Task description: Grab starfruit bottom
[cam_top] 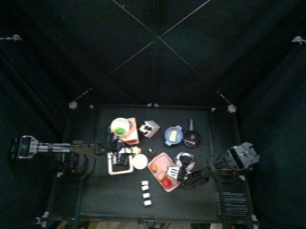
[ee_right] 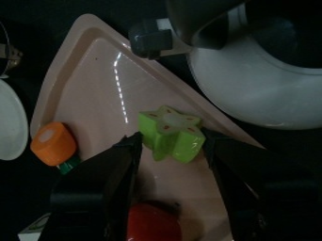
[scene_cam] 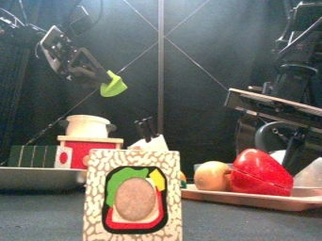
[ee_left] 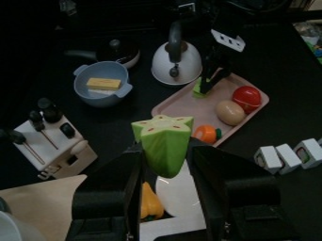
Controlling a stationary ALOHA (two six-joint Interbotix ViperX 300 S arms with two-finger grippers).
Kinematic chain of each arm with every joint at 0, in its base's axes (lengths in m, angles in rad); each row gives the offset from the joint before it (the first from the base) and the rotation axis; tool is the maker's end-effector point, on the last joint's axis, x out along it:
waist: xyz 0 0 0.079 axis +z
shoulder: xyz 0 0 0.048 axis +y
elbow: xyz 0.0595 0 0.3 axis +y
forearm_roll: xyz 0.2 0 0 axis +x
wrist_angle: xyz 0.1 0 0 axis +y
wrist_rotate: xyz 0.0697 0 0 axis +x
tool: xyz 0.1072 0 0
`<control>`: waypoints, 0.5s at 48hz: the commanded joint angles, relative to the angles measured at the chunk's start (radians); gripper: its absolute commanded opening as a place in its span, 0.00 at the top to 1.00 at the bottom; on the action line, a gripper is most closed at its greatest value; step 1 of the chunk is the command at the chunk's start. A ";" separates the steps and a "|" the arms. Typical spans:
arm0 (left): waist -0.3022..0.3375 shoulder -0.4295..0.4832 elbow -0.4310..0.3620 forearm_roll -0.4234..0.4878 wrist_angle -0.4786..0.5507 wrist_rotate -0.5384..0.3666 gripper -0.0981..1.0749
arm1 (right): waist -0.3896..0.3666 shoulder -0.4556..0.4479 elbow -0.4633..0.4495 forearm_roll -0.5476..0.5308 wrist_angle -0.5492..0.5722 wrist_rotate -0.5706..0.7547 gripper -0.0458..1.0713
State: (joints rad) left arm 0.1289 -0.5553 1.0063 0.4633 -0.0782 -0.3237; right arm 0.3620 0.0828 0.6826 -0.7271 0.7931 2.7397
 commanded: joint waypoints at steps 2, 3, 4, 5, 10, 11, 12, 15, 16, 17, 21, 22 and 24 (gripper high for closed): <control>0.002 -0.002 -0.014 0.002 -0.009 0.002 0.41 | 0.002 -0.028 -0.011 -0.003 0.002 0.000 0.28; 0.002 -0.002 -0.014 0.002 -0.009 0.002 0.41 | 0.002 -0.028 -0.011 -0.003 0.003 0.000 0.30; 0.002 -0.002 -0.014 0.002 -0.009 0.002 0.41 | 0.002 -0.028 -0.011 -0.003 0.003 -0.002 0.31; 0.002 -0.002 -0.014 0.002 -0.009 0.002 0.41 | 0.002 -0.026 -0.011 -0.003 0.003 0.000 0.32; 0.002 -0.003 -0.014 0.002 -0.009 0.002 0.41 | 0.003 -0.026 -0.011 -0.003 0.003 0.000 0.37; 0.002 -0.002 -0.014 0.002 -0.009 0.002 0.41 | 0.003 -0.028 -0.012 -0.003 0.002 -0.002 0.37; 0.002 -0.002 -0.014 0.002 -0.009 0.002 0.41 | 0.003 -0.028 -0.011 -0.005 0.003 -0.002 0.37; 0.000 -0.002 -0.012 0.002 -0.009 0.002 0.41 | 0.005 -0.029 -0.014 -0.011 0.003 -0.006 0.38; 0.002 -0.002 -0.014 0.002 -0.009 0.002 0.41 | 0.006 -0.029 -0.015 -0.014 0.003 -0.006 0.38; 0.000 -0.003 -0.014 0.002 -0.009 0.002 0.41 | 0.008 -0.031 -0.017 -0.018 0.002 -0.006 0.38; 0.002 -0.002 -0.011 0.002 -0.009 0.002 0.41 | 0.011 -0.043 -0.025 -0.044 0.000 -0.021 0.38; 0.002 -0.002 -0.011 0.000 -0.009 0.002 0.41 | 0.012 -0.048 -0.025 -0.055 0.000 -0.023 0.38; 0.000 -0.002 -0.009 -0.002 -0.009 0.002 0.41 | 0.012 -0.063 -0.021 -0.083 -0.014 -0.025 0.38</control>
State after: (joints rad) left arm 0.1273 -0.5553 1.0063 0.4633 -0.0798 -0.3237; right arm 0.3697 0.0767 0.6780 -0.7670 0.7915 2.7182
